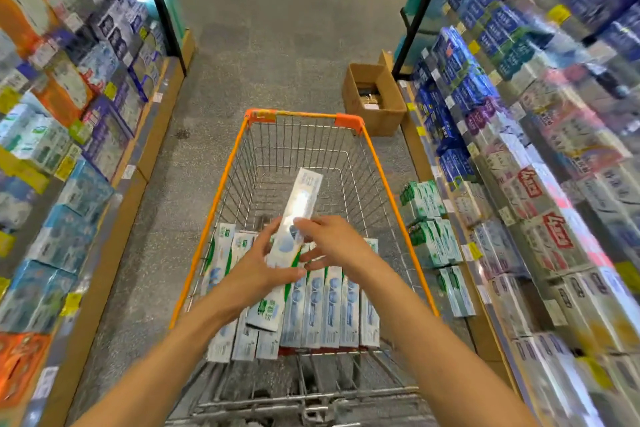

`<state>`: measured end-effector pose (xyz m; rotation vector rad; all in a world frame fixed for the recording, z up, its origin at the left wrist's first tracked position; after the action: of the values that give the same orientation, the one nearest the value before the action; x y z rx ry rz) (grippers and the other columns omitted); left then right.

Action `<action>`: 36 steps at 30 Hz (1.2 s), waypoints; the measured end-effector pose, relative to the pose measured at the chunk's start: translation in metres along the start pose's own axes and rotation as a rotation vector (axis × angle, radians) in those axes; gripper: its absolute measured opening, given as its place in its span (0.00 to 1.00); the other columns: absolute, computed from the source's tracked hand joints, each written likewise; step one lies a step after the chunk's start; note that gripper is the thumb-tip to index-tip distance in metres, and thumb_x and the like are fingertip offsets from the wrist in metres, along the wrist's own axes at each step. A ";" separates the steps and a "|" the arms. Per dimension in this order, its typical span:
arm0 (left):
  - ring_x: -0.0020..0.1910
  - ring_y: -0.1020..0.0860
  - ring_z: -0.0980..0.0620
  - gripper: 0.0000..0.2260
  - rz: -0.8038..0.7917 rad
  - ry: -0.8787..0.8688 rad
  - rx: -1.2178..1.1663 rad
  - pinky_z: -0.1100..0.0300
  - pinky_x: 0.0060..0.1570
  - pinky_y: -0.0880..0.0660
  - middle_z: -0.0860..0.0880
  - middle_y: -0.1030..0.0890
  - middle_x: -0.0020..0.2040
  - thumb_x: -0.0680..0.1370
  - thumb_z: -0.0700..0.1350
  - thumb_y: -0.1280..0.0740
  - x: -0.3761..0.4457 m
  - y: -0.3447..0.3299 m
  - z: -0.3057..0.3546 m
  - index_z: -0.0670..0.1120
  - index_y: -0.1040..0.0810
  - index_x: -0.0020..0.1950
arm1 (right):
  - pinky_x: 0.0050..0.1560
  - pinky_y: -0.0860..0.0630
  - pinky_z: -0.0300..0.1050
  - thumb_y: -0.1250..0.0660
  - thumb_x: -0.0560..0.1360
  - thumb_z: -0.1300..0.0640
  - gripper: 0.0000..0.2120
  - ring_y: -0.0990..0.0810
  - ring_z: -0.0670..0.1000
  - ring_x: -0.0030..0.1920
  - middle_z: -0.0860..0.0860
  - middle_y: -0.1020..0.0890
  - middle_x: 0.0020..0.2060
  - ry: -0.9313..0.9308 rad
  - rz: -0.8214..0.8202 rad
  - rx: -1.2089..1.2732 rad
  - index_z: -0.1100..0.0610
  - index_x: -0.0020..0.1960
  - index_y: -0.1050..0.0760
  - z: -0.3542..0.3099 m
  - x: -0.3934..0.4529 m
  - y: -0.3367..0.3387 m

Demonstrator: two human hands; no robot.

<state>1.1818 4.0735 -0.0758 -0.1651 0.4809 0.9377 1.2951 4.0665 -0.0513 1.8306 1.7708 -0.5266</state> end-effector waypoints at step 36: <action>0.54 0.21 0.49 0.14 0.217 0.179 -0.159 0.53 0.51 0.24 0.47 0.21 0.58 0.79 0.45 0.35 0.023 0.045 -0.050 0.50 0.28 0.64 | 0.62 0.30 0.56 0.27 0.70 0.57 0.33 0.31 0.59 0.64 0.59 0.31 0.66 0.876 -0.464 -2.063 0.59 0.70 0.37 0.129 0.062 -0.069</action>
<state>1.1406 4.1004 -0.1276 -0.3484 0.5971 1.1802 1.2419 4.0357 -0.1973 0.0206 1.6422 1.6296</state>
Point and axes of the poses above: each hand's wrist, its own x-axis towards the middle knuckle, its own y-axis out of the back of the hand, z = x × y, the point moved 8 cm from there along x, towards the middle knuckle
